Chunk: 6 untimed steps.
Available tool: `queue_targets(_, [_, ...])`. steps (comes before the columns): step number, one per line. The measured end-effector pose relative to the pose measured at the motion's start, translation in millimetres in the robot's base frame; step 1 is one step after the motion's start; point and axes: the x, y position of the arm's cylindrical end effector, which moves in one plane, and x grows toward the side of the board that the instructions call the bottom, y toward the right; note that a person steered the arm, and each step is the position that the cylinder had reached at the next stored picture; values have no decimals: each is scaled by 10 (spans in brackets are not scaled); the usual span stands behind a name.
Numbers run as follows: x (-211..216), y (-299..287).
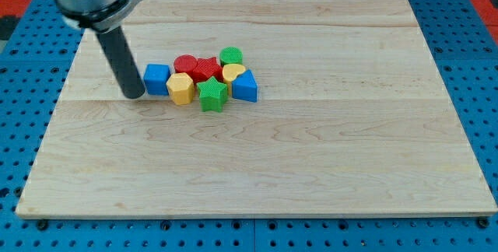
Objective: Push the green circle down a bit
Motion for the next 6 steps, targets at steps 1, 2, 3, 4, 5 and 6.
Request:
queue_targets(1, [-179, 0])
queue_targets(2, [-217, 88])
queue_targets(3, [-551, -483])
queue_targets(4, [-1104, 212])
queue_targets(5, [-1115, 1511])
queue_targets(6, [-765, 1603])
